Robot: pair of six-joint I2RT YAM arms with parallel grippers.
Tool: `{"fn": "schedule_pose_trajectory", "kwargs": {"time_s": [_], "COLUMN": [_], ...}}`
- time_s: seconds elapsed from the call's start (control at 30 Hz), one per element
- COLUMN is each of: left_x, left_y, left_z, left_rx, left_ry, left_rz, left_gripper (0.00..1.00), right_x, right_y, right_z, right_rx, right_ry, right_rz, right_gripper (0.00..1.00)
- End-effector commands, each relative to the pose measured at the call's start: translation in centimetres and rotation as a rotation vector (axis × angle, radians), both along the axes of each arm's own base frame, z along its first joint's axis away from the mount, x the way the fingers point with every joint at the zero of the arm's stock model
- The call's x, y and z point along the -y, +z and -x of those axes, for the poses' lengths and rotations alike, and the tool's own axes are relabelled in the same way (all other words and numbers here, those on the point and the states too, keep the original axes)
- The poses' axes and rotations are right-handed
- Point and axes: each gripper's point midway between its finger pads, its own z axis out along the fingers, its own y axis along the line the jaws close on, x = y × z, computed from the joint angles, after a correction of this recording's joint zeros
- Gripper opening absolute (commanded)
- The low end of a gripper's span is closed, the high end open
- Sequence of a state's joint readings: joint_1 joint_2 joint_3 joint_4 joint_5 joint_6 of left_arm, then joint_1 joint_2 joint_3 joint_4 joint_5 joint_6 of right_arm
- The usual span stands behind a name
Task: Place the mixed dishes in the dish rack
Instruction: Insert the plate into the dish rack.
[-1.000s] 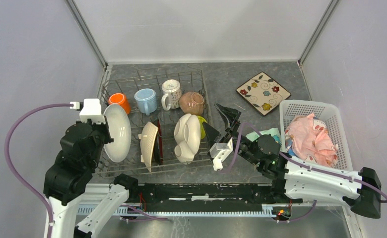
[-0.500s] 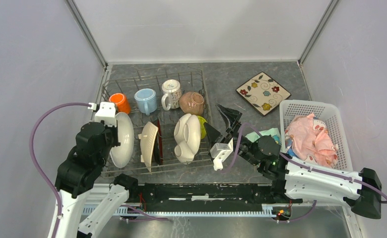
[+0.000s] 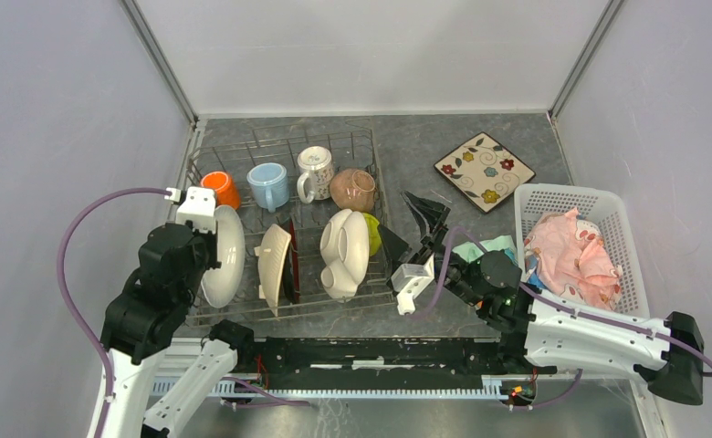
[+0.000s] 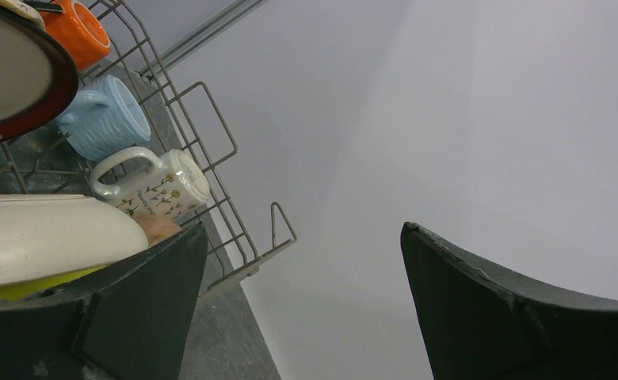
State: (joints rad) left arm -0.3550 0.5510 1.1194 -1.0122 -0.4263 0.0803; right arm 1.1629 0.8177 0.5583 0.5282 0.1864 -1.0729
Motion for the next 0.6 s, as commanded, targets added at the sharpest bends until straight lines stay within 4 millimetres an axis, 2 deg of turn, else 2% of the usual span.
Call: {"fn": "schedule_pose_trajectory", "kwargs": {"time_s": [0.0,0.37,0.57], "left_x": [-0.1,-0.3,-1.3], "left_y": [3.7,2.2,2.8], "left_z": [-1.2,-1.9,-1.3], "left_rx": [0.143,0.087,0.105], "left_ry": [0.013,0.093,0.133], "left_rz": [0.014,0.053,0.034], "left_gripper": [0.02,0.02,0.02], "right_x": [0.8,1.2,1.5], "right_y": [0.6,0.4,0.1], "right_z": [-0.1,-0.1,-0.2], "right_rx": [-0.008,-0.008,-0.005], "right_ry": [-0.018,-0.029,-0.044], "right_rz": [-0.041,-0.04,-0.036], "right_gripper": [0.98,0.98,0.98]}}
